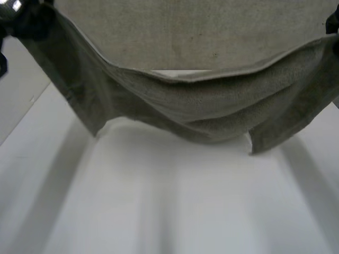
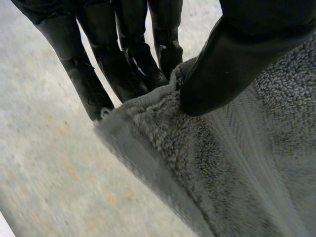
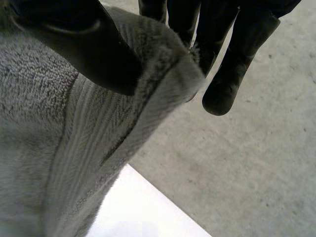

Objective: Fold the towel.

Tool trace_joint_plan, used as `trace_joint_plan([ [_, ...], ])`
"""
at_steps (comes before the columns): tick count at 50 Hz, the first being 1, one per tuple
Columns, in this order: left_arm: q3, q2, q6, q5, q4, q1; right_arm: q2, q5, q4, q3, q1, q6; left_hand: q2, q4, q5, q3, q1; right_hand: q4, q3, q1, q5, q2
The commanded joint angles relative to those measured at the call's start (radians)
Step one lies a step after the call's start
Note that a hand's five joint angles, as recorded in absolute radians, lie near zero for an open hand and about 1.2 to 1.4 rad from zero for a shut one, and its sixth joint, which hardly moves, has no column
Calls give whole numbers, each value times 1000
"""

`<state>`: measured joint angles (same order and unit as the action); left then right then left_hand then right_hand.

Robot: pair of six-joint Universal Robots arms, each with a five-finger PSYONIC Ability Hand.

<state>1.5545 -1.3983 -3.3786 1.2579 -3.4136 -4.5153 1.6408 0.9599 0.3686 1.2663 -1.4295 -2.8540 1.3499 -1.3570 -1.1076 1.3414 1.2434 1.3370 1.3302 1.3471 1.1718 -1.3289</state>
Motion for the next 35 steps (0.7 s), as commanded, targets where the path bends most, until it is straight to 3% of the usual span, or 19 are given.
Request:
trace_joint_plan([
  [1, -92, -109, 5, -11, 109, -31, -160, 5, 114, -134, -18, 89, 46, -39, -114, 55, 153, 59, 66, 49, 50, -67],
  [6, -172, -295, 5, -6, 215, -33, -305, 109, 153, -206, -106, 173, 46, -39, -114, 55, 153, 59, 66, 49, 50, -67],
  [8, -249, -433, 4, 5, 284, -22, -405, 213, 150, -255, -185, 220, 46, -39, -114, 55, 153, 59, 66, 49, 50, -67],
  [11, -300, -501, 4, 12, 310, -18, -458, 260, 145, -291, -223, 243, 46, -39, -114, 55, 153, 59, 66, 49, 50, -67],
  [13, -413, -614, 5, 28, 330, -13, -563, 337, 122, -381, -279, 269, 46, -39, -114, 55, 153, 59, 66, 49, 50, -67],
  [16, -552, -718, 7, 49, 329, -2, -663, 387, 51, -493, -325, 265, 46, -39, -114, 55, 153, 59, 66, 49, 50, -67],
  [19, -637, -765, 7, 61, 329, 2, -697, 407, -2, -545, -344, 263, 46, -39, -114, 55, 153, 59, 66, 49, 50, -67],
  [26, -1035, -880, 93, 104, 248, 25, -739, 484, -322, -746, -368, 252, 46, -39, -114, 55, 153, 59, 66, 49, 50, -67],
  [35, -1127, -820, 153, 120, 148, 22, -702, 455, -389, -799, -365, 199, 46, -39, -114, 55, 153, 59, 66, 49, 50, -67],
])
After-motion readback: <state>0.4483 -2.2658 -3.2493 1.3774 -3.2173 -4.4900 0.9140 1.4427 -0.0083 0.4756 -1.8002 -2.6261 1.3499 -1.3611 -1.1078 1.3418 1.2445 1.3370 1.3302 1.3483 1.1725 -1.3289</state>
